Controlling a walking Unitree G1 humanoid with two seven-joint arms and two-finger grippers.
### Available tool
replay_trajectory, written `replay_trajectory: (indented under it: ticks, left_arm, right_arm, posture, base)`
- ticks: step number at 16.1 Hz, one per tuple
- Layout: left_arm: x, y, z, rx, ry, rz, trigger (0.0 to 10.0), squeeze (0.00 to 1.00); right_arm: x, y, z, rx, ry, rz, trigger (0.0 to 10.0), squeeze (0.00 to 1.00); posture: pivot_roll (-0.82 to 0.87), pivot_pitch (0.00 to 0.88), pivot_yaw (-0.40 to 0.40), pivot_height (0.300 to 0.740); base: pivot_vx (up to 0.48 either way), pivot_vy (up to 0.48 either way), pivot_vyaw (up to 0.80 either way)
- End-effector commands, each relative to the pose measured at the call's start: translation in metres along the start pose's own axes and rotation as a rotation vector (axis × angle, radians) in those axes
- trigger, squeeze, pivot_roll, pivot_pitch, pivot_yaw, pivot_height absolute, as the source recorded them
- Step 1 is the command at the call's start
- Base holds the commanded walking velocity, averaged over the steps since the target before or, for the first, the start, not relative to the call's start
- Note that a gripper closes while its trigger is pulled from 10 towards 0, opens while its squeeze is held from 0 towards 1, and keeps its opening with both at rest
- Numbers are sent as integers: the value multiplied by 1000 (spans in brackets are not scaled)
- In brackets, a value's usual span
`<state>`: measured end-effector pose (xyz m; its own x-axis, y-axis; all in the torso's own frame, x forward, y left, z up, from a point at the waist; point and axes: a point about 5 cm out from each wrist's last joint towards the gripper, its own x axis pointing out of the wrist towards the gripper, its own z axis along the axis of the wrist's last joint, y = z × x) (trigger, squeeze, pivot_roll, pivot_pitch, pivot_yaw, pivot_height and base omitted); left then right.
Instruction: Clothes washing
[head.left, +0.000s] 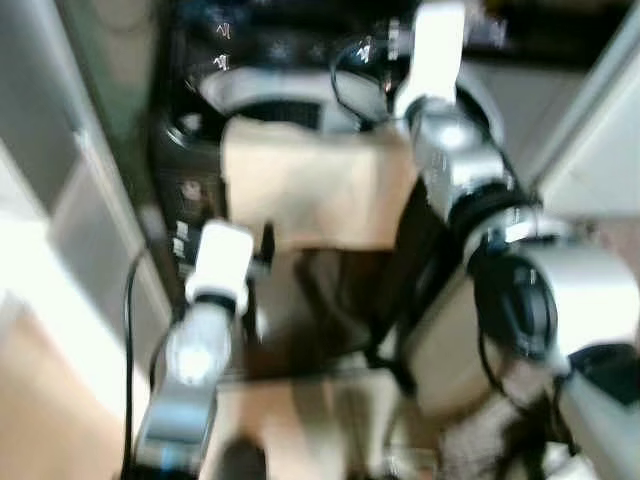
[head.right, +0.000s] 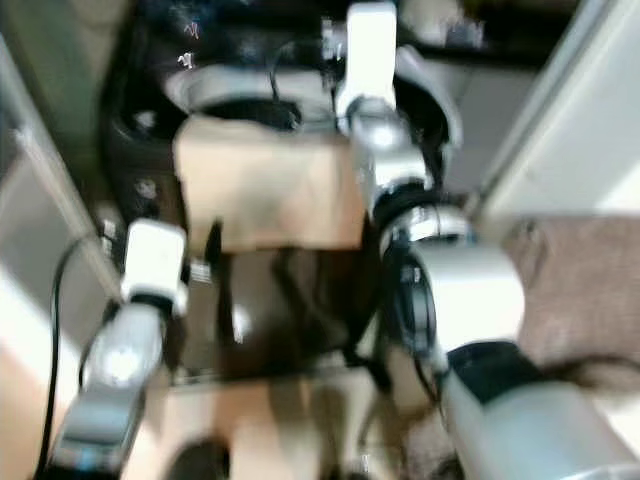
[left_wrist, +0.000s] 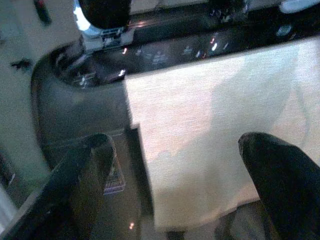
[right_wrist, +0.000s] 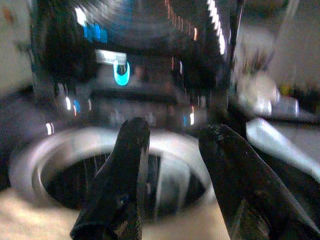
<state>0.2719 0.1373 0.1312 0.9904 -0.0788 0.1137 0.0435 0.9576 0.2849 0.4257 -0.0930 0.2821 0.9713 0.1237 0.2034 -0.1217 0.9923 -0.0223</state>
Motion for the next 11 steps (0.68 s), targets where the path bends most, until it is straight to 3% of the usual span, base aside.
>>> replay_trajectory:
  ticks: [1,2,3,4,5,6,7,11]
  left_arm:
    - [2,0,-2,-5,16,2,10000,0]
    - [5,-1,-5,-23,31,-10,10000,0]
    - [6,-2,-5,-22,30,-15,10000,0]
    - [9,-3,-5,-16,33,-25,10000,0]
    - [11,-5,-5,-9,34,-35,10000,0]
    - [13,-6,-5,-10,33,-39,10000,0]
    - [16,-9,-4,-21,25,-55,10000,0]
    - [23,-12,-2,-49,12,-89,10000,0]
  right_arm:
    - [0,-15,8,24,-60,-49,10000,0]
    - [-11,-32,-6,-34,-129,-89,10000,0]
    - [-15,-35,-15,-25,-115,-89,10000,0]
    - [-26,-39,-41,7,-61,-82,10000,0]
    - [-45,-37,-75,7,-9,-61,10000,0]
    - [-52,-36,-86,6,12,-55,10000,0]
    - [-73,-29,-112,13,52,-28,10000,0]
    - [-80,-20,-113,-35,20,19,10000,0]
  posture:
    - [243,39,-114,740]
    - [195,30,-96,740]
    - [181,30,-91,740]
    - [155,26,-84,740]
    - [143,25,-79,740]
    - [128,21,-72,740]
    - [111,19,-61,740]
    - [87,6,-36,740]
  base:
    - [0,0,0]
    - [0,0,0]
    - [0,0,0]
    - [0,0,0]
    - [0,0,0]
    - [0,0,0]
    - [0,0,0]
    - [0,0,-527]
